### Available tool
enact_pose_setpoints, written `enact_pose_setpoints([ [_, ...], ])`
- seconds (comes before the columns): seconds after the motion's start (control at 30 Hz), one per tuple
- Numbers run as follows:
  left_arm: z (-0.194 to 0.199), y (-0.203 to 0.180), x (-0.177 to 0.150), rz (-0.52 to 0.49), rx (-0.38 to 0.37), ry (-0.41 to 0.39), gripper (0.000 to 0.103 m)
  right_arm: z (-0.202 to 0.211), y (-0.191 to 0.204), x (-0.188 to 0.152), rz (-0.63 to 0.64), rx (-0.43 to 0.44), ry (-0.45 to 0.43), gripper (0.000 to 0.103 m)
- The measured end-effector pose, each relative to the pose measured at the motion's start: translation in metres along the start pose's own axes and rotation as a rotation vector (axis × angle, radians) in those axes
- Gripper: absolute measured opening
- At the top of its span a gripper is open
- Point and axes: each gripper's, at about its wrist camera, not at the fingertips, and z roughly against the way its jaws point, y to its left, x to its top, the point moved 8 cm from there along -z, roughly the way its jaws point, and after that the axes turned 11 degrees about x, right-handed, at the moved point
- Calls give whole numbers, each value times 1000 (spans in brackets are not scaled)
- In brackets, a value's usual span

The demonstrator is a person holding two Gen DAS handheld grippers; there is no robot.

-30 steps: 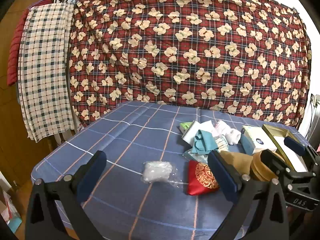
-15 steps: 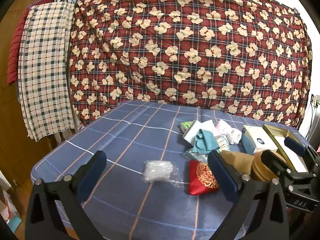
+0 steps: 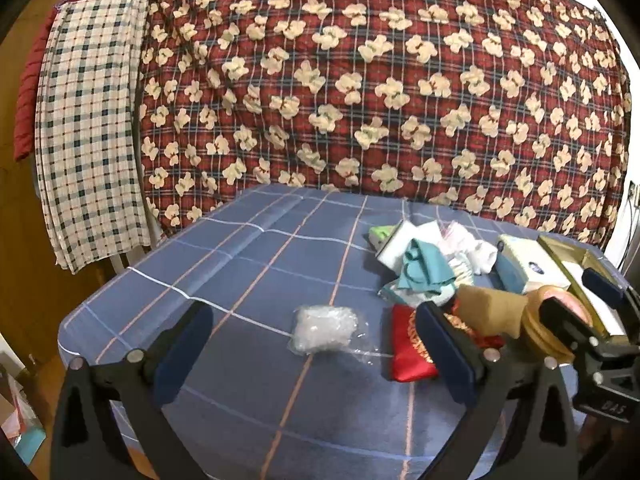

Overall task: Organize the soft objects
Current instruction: 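Move both grippers toward the pile of soft items on the table, then grasp the clear plastic bag with left gripper while right gripper grasps the tan felt square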

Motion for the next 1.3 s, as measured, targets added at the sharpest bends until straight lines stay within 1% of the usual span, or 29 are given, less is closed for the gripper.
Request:
enact_pose_setpoints([
  [0.13, -26, 1, -1, -25, 31, 35, 102, -1, -1, -3, -9, 11, 7, 102],
  [0.17, -33, 1, -4, -31, 38, 60, 101, -2, -2, -2, -9, 16, 11, 102],
  [0.23, -42, 0, -9, -37, 29, 85, 100, -4, -1, -5, -7, 23, 18, 102],
  [0.3, -50, 0, -13, -44, 32, 112, 96, -8, -2, -5, -10, 30, 28, 102],
  [0.4, -60, -3, -17, -59, 30, 150, 96, -12, -1, -7, -8, 40, 43, 102],
  [0.43, -63, -5, -16, -68, 32, 153, 96, -14, 0, -8, -5, 44, 48, 101],
  [0.47, -66, -6, -17, -85, 42, 163, 94, -16, 1, -8, 1, 46, 55, 97],
  [0.5, -69, -6, -17, -91, 49, 173, 90, -17, 2, -8, 5, 50, 63, 92],
  [0.53, -72, -7, -17, -95, 43, 188, 88, -20, 3, -8, 10, 56, 74, 82],
  [0.57, -75, -8, -18, -100, 40, 198, 85, -23, 4, -9, 11, 58, 89, 79],
  [0.63, -81, -7, -18, -111, 50, 216, 81, -29, 4, -10, 15, 65, 109, 79],
  [0.73, -84, -9, -19, -120, 32, 226, 75, -36, 5, -9, 20, 67, 134, 79],
  [0.77, -84, -10, -19, -124, 23, 226, 65, -38, 6, -9, 25, 65, 146, 79],
  [0.8, -84, -12, -20, -132, 18, 228, 49, -40, 6, -9, 23, 68, 160, 79],
  [0.83, -86, -13, -22, -143, 17, 237, 46, -43, 7, -8, 21, 69, 171, 79],
  [0.93, -86, -13, -21, -141, 8, 232, 42, -52, 10, -7, 31, 66, 216, 74],
  [1.0, -85, -14, -21, -146, 5, 223, 40, -57, 9, -6, 40, 53, 237, 74],
  [1.1, -85, -14, -21, -144, 4, 220, 40, -63, 4, -6, 36, 24, 266, 73],
  [1.13, -85, -14, -21, -141, 0, 220, 40, -65, 2, -7, 30, 22, 277, 69],
  [1.17, -85, -14, -21, -136, -2, 220, 40, -68, 0, -9, 27, 21, 296, 63],
  [1.23, -85, -14, -22, -125, -8, 222, 40, -73, -2, -14, 26, 13, 329, 60],
  [1.3, -85, -13, -21, -126, -8, 220, 40, -75, -5, -15, 29, 4, 338, 52],
])
